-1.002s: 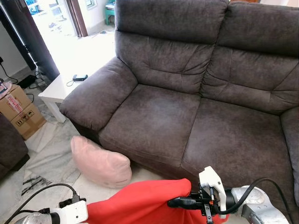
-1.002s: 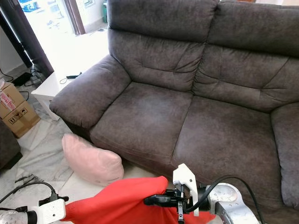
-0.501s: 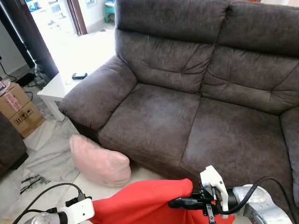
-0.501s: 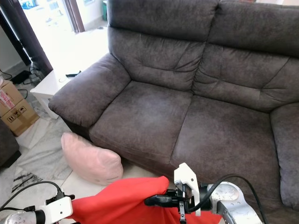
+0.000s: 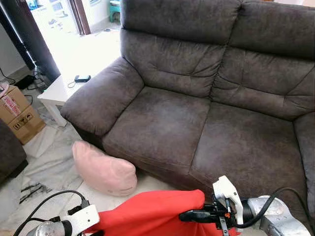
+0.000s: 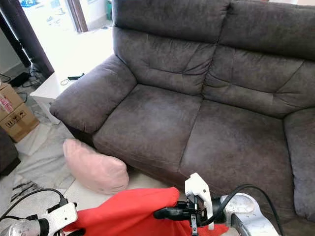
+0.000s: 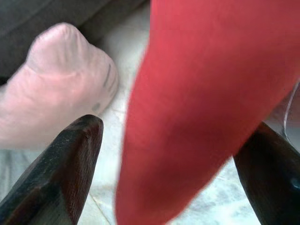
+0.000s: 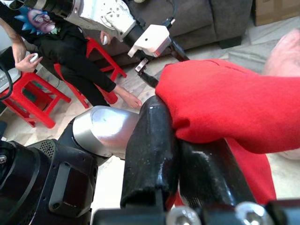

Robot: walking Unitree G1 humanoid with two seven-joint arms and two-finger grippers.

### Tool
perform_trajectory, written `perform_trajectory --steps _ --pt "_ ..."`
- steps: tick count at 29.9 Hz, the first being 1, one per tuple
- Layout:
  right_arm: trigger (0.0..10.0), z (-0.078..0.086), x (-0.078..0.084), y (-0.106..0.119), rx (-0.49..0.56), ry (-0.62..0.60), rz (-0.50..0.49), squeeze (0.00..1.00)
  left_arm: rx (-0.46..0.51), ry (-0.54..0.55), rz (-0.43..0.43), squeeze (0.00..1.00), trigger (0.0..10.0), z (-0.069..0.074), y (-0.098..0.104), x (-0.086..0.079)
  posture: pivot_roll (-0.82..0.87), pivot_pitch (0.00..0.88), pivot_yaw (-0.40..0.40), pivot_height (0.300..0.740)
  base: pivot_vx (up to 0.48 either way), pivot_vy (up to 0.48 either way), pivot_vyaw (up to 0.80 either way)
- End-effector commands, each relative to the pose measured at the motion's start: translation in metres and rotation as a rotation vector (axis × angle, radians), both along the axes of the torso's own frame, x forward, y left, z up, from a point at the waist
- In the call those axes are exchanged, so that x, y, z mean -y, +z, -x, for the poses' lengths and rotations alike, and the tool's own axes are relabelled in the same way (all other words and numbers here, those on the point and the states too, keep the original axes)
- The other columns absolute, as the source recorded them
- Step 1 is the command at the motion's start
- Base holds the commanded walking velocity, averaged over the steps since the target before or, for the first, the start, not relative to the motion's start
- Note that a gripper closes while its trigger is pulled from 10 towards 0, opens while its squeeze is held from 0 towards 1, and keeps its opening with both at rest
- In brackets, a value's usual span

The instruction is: Move the pillow to the sofa from floor

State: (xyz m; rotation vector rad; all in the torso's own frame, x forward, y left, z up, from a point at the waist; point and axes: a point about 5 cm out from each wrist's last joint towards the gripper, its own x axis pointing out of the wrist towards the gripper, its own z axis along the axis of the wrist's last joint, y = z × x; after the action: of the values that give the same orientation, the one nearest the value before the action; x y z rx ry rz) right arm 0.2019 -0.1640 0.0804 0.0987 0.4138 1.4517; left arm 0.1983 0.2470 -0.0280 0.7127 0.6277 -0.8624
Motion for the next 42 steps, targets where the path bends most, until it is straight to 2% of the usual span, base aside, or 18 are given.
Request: perform_trajectory --steps 1,2,3,4,13,42 --pt "10.0 -0.002 -0.006 0.022 0.082 0.046 -0.091 0.00 -0.027 -0.005 -0.006 0.00 9.3 0.004 -0.003 -0.001 0.02 0.113 0.001 0.740 0.000 0.000 0.00" --pt "10.0 -0.002 -0.006 0.022 0.082 0.046 -0.090 0.00 -0.030 -0.005 -0.002 0.00 8.0 0.004 -0.004 0.000 0.02 0.113 -0.002 0.740 0.000 0.000 0.00" --pt "10.0 -0.002 -0.006 0.022 0.082 0.046 -0.090 0.00 -0.031 -0.004 0.002 0.00 2.3 0.004 -0.004 0.001 0.02 0.113 -0.002 0.740 0.000 0.000 0.00" --pt "10.0 -0.002 -0.006 0.022 0.081 0.046 -0.090 0.00 -0.033 -0.003 0.009 0.00 0.0 0.004 -0.005 0.002 0.02 0.114 -0.003 0.740 0.000 0.000 0.00" --pt "10.0 -0.003 -0.006 0.022 0.081 0.045 -0.086 0.00 -0.034 -0.005 0.028 0.00 0.0 0.003 -0.007 0.009 0.02 0.115 -0.007 0.740 0.000 0.000 0.00" --pt "10.0 -0.001 -0.008 0.014 0.067 0.031 -0.064 0.00 -0.044 -0.011 0.042 0.00 0.0 0.004 -0.009 0.013 0.02 0.119 -0.003 0.740 0.000 0.000 0.00"
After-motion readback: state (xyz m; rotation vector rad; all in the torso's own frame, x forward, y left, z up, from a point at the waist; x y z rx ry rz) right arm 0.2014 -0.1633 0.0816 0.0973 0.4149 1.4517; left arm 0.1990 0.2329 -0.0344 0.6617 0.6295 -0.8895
